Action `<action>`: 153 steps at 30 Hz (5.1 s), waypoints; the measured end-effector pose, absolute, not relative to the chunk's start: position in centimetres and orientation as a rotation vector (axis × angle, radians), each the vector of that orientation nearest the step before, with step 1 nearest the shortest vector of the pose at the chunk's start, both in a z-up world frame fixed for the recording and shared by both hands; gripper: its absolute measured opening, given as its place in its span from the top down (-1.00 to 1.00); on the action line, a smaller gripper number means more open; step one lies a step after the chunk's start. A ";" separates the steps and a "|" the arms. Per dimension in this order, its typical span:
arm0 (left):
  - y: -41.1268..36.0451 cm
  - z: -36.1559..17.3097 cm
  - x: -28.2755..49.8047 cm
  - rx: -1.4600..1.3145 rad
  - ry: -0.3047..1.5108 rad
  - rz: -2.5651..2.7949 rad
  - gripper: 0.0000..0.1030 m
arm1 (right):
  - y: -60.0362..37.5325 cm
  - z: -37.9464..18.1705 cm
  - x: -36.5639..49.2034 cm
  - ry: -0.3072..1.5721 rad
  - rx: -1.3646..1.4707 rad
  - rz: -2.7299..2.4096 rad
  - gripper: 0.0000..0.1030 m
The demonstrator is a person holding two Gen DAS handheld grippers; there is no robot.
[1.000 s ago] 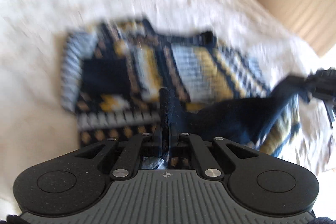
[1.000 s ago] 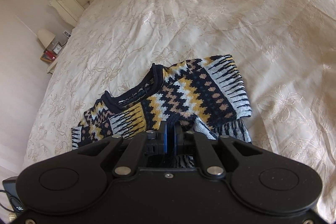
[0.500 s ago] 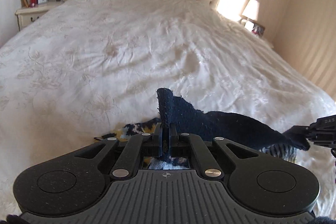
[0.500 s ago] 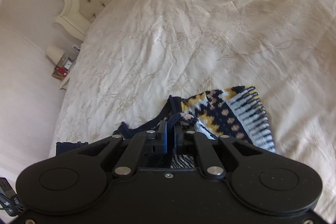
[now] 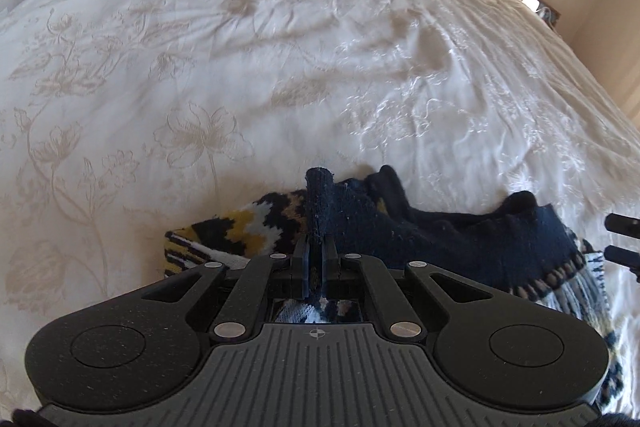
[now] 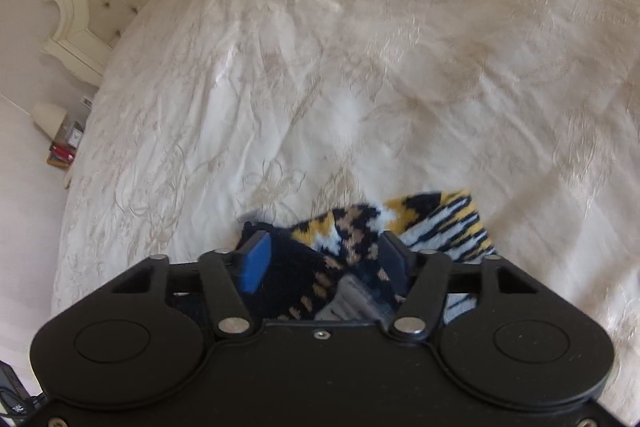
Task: Fold small clothes
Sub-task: 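Lay the hem onto the collar and open both grippers, then move both open grippers to the folded edge of the sweater, then grasp the sweater side with the right gripper and fold it over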
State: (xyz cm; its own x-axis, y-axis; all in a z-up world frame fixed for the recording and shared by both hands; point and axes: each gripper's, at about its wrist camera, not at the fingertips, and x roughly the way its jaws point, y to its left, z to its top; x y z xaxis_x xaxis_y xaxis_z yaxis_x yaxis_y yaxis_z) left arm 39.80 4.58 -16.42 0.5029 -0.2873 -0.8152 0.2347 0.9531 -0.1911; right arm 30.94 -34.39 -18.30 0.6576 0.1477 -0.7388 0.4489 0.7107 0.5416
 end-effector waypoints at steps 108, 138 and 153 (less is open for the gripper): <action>-0.6 -13.3 28.6 -0.020 1.204 -0.235 -0.99 | -30.0 -22.4 16.2 1.140 0.261 0.029 -1.00; -9.1 -19.5 35.0 0.243 1.341 -0.112 -1.00 | -37.4 -22.3 21.4 1.266 0.542 0.233 -0.99; -8.4 -20.7 35.5 0.211 1.338 -0.109 -1.00 | -43.3 -23.3 25.8 1.089 0.853 0.260 -0.99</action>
State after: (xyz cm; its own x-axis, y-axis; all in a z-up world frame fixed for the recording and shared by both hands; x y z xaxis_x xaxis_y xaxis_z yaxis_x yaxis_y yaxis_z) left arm 35.45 -8.35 -20.73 0.2298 0.0426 -0.9723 0.1992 0.9758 0.0899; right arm 25.77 -43.32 -23.27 0.4699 0.5749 -0.6699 0.2105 0.6640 0.7175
